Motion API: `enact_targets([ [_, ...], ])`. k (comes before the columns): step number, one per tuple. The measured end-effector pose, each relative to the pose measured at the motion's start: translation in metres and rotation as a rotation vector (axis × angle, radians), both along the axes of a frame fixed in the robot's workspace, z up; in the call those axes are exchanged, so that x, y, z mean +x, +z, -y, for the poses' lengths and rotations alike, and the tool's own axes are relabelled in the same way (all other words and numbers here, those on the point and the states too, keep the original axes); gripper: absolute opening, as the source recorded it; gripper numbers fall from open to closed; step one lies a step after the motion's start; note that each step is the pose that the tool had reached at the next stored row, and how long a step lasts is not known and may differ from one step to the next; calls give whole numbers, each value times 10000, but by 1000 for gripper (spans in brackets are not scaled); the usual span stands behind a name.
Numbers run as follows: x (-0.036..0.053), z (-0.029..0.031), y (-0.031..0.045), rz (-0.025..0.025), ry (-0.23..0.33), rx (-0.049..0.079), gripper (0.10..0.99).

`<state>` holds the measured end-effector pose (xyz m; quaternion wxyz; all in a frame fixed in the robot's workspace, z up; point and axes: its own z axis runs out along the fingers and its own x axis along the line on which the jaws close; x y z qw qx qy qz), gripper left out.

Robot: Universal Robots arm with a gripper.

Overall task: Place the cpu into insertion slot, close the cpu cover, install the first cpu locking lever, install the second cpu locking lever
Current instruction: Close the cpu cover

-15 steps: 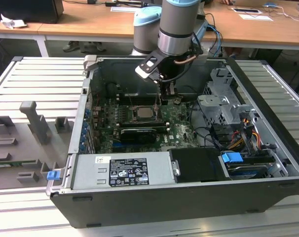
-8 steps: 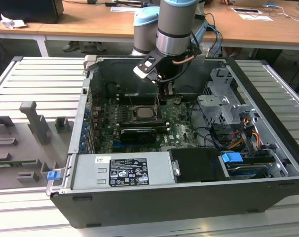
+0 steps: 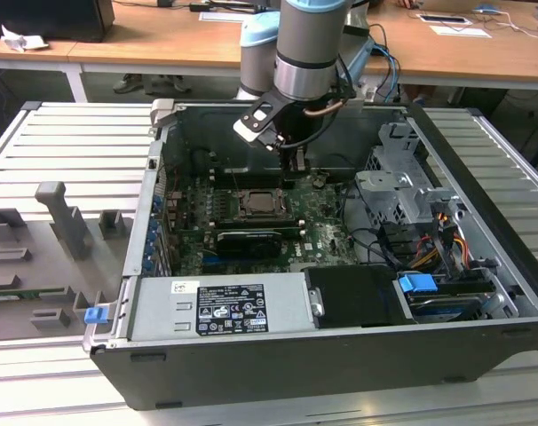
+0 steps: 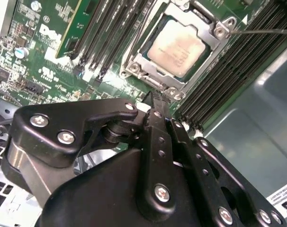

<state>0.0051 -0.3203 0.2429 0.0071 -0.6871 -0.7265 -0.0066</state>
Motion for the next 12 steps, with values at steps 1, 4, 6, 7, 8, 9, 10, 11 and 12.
enact_targets([
  [1, -42, 0, -1, 1, -2, 2, 106],
  [4, -196, 0, -7, 0, 0, 2, 106],
  [6, -275, 0, -12, 1, -2, 3, 106],
  [7, -305, 0, -14, 1, -1, 2, 106],
  [8, -322, 0, -15, 0, -2, 2, 106],
  [9, -337, 0, -16, 0, -2, 2, 106],
  [10, -361, 0, -18, 1, -2, 3, 106],
  [11, -376, 0, -19, 0, -1, 1, 106],
  [12, -389, 0, -20, 0, -1, 2, 106],
])
